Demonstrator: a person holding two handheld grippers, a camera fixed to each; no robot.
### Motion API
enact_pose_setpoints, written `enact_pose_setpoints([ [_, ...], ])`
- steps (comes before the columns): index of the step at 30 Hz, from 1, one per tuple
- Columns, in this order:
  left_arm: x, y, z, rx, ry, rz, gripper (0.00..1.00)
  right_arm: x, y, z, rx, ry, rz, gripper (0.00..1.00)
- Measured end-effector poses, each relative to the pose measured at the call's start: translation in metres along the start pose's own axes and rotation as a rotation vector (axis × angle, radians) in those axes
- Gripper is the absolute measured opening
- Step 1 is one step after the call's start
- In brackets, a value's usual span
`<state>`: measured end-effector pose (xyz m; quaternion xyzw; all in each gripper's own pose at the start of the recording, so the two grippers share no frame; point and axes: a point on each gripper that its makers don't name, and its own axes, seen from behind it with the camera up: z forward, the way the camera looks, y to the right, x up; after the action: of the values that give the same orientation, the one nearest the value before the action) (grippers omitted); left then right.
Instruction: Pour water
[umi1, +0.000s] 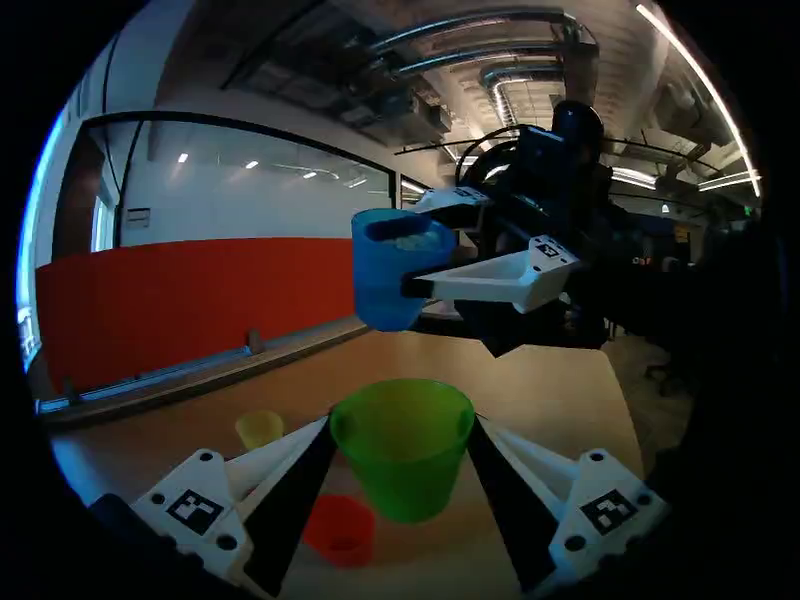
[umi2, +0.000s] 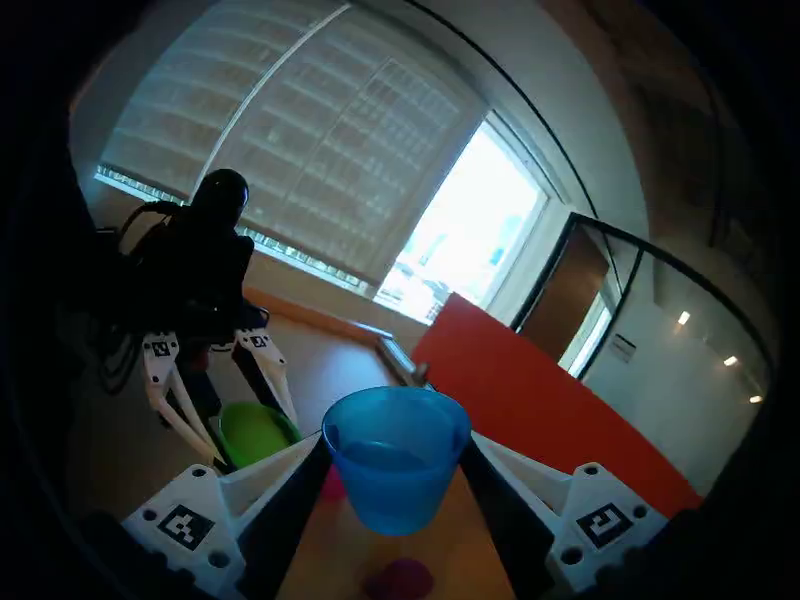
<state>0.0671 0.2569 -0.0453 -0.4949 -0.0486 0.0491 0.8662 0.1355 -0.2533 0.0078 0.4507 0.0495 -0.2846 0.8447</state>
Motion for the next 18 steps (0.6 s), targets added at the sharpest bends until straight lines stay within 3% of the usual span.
enact_pose_setpoints([
  [18,-0.004,0.011,0.001,-0.022,0.001,0.037,0.89,0.006,0.007,0.007,-0.027,-0.005,-0.151,0.9],
])
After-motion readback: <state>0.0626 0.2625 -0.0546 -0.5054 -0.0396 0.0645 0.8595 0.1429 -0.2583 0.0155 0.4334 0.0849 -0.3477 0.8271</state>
